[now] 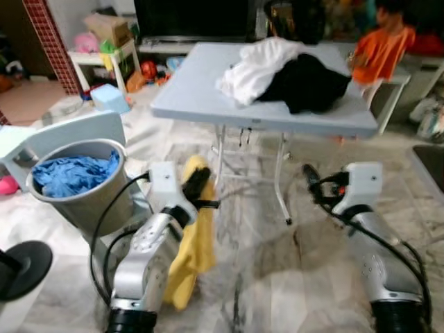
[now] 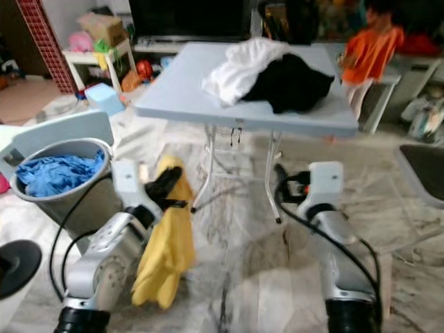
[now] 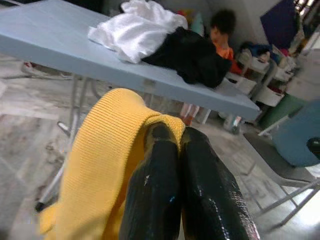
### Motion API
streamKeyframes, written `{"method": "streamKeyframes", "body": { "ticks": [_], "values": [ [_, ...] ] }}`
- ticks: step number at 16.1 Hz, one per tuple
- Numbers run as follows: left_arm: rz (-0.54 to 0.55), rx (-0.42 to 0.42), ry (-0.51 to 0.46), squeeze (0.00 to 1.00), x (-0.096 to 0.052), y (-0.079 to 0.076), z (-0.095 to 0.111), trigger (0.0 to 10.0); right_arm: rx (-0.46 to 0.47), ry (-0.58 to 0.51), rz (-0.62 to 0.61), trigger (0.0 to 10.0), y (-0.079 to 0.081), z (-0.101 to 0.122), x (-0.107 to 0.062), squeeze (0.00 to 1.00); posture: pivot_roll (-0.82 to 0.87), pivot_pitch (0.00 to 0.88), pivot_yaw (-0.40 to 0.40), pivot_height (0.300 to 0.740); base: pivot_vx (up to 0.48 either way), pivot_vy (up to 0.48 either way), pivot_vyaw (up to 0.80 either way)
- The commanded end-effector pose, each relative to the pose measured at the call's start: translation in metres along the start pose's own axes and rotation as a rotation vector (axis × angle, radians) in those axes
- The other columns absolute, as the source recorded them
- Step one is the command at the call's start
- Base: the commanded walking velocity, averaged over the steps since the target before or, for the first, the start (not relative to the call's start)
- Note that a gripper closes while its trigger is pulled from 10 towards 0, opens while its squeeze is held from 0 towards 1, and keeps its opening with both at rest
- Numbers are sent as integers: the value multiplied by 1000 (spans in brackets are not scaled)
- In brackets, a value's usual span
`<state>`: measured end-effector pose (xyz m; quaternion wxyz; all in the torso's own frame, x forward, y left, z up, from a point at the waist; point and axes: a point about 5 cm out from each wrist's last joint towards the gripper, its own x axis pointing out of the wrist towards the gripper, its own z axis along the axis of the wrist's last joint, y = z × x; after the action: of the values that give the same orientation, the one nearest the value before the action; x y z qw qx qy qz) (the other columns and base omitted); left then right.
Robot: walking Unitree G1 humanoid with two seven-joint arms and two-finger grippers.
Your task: Hang hanger
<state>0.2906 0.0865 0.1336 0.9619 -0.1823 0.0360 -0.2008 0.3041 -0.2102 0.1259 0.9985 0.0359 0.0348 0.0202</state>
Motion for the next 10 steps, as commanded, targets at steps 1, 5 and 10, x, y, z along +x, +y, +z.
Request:
{"method": "streamKeyframes", "body": {
  "ticks": [1, 5, 10],
  "values": [
    [0, -15, -32, 0, 2, -2, 5, 10000, -2, -18, 22, 10000, 8, 5, 2, 0, -170, 0, -1, 740, 289, 0, 0],
    [3, -14, -26, 0, 1, -2, 3, 10000, -1, -14, 24, 10000, 8, 5, 2, 0, -170, 0, 0, 740, 270, 0, -484],
    [-11, -16, -12, 0, 1, -6, 1, 10000, 3, -12, 41, 10000, 12, 4, 3, 0, -168, 0, 1, 740, 251, 0, -800]
  ]
}}
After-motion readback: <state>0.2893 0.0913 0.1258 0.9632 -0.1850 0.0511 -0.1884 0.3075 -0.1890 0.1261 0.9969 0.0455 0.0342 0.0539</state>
